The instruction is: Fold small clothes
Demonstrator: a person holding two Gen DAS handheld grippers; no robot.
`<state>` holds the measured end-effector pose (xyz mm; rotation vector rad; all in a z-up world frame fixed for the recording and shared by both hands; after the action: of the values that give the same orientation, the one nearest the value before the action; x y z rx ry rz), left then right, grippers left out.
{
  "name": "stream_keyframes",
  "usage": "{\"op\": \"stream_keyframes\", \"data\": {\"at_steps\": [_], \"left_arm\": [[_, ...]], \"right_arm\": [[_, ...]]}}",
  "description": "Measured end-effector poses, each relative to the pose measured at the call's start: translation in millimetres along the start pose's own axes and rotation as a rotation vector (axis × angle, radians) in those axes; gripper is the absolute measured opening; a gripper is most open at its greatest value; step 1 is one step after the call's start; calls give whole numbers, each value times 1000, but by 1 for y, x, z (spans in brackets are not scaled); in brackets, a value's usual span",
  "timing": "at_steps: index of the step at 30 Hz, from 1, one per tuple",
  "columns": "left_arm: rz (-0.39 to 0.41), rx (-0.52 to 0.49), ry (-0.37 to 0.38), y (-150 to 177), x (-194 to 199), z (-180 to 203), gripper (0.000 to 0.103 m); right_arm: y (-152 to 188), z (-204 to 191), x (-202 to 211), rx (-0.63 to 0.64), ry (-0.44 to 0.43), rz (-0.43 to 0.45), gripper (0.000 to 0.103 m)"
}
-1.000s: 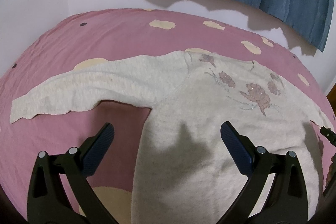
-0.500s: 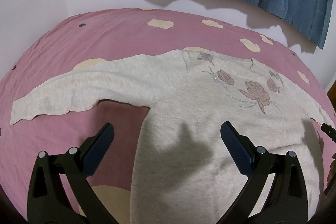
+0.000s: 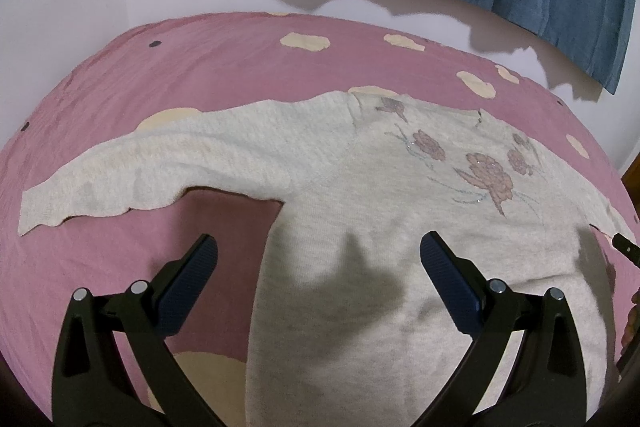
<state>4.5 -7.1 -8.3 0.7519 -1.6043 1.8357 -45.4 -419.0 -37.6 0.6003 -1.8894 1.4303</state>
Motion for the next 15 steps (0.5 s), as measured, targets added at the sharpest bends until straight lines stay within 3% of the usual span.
{"op": "stream_keyframes", "data": {"at_steps": [7,15], "left_arm": [[-20,-12,42,0,0,1,101],[-15,-21,61,-1,-3,0,101]], "right_arm": [[-5,57,8,-188,-27,36,99],[18,194,19,-669,-65,121,96]]}}
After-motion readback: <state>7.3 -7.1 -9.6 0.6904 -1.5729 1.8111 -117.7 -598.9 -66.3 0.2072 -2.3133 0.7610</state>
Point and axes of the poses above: each gripper's, at about its wrist camera, not at the fingertips, and x roughly against the way its jaws point, z to its right, y to its underside, the point moved 1 cm from there along -x, roughly the way its jaws point, and after that the axes turned 4 degrees about x, right-handed, at the moved point
